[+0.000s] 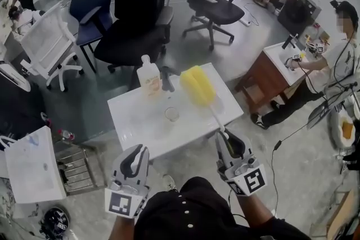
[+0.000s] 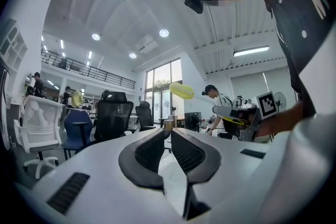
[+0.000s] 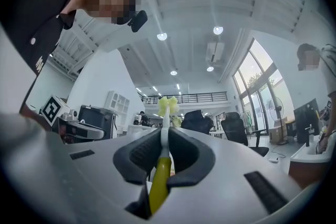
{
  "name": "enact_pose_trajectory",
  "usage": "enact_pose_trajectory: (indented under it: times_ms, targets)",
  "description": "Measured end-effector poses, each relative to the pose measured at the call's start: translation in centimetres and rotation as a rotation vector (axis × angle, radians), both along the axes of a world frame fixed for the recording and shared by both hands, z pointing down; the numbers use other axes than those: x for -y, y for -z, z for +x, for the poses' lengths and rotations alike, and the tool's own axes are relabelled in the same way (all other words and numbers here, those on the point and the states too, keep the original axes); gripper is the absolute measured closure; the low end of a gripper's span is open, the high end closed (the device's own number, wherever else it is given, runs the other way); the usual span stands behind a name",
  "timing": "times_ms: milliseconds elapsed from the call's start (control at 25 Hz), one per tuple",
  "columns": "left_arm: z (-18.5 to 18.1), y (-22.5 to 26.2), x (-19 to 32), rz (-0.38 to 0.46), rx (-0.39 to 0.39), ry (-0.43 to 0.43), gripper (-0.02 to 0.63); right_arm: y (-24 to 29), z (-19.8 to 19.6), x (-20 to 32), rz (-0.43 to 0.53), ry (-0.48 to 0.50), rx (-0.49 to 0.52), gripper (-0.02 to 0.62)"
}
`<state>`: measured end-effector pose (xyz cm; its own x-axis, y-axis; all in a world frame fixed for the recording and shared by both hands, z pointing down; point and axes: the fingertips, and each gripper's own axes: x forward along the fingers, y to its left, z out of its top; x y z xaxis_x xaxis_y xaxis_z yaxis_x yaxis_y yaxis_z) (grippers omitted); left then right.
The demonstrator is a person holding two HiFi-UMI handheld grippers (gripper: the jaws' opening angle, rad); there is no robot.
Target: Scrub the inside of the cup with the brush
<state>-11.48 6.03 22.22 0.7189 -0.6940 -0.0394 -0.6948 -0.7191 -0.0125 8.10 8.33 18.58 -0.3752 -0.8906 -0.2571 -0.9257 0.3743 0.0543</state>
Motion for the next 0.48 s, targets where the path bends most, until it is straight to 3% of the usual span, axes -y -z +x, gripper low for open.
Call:
enact_pose_trajectory:
  times_ms: [280, 480]
  targets:
    - [1.0, -0.9, 3.0, -0.074, -0.033, 0.002, 0.560, -0.7, 1.2, 2.8, -0.023, -0.024, -0.026, 0.546]
    - [2.5, -1.1, 5.7, -0.048, -0.006, 0.016, 0.560, -0.5, 2.8, 5.8, -0.013, 0.004, -0.015, 0.546]
